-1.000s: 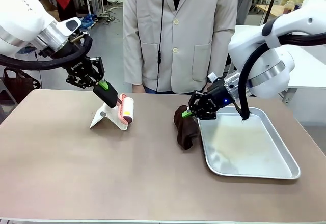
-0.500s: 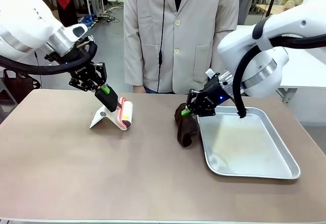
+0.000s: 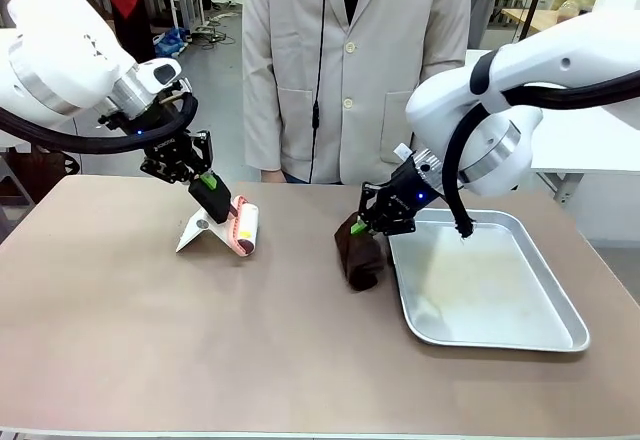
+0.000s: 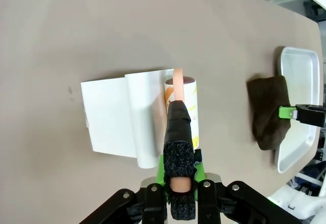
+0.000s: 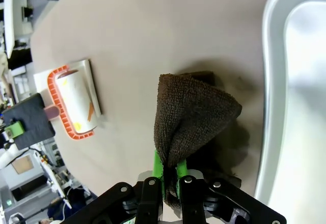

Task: Clean the surface of the table.
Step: Return the Lint Roller and towel to their original positions.

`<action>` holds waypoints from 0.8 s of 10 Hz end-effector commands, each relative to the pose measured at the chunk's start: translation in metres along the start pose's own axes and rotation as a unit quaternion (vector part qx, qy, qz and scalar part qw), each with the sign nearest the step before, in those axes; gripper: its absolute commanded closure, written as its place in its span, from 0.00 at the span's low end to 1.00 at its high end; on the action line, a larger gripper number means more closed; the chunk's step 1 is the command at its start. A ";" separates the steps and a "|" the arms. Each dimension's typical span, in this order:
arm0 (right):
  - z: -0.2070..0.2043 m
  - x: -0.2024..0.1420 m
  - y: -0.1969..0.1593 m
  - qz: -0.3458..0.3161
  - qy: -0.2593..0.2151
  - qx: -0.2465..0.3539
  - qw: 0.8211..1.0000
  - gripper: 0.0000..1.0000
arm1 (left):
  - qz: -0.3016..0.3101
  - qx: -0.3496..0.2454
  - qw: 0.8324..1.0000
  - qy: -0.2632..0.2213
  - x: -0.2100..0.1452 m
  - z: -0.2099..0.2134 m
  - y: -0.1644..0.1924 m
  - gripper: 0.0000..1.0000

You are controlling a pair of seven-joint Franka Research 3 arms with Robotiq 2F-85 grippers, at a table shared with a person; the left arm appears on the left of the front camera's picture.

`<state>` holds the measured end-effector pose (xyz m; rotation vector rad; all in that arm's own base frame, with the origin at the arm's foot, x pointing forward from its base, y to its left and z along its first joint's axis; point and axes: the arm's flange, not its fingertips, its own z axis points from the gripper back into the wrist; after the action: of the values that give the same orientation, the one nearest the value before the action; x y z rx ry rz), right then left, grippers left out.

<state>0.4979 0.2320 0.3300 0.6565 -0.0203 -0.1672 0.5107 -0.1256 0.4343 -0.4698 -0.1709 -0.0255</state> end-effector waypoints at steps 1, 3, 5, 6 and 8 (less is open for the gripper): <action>-0.004 0.006 0.009 -0.007 0.005 -0.007 1.000 0.89 | 0.014 0.020 1.000 0.003 0.007 -0.001 -0.003 0.78; -0.006 0.007 0.007 -0.005 0.011 -0.006 1.000 0.89 | 0.022 0.023 0.999 0.012 0.013 -0.006 0.002 0.78; -0.008 0.007 0.005 -0.007 0.017 -0.004 1.000 0.89 | 0.027 0.030 0.999 0.017 0.017 -0.011 0.004 0.78; -0.007 0.007 0.005 -0.008 0.021 -0.002 1.000 0.83 | 0.033 0.030 0.999 0.019 0.017 -0.011 0.005 0.52; -0.007 0.008 0.004 -0.010 0.028 0.002 1.000 0.24 | 0.034 0.030 0.999 0.019 0.017 -0.010 0.005 0.00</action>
<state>0.5003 0.2364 0.3225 0.6659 0.0184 -0.1605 0.5281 -0.1250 0.4217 -0.4401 -0.1345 0.0187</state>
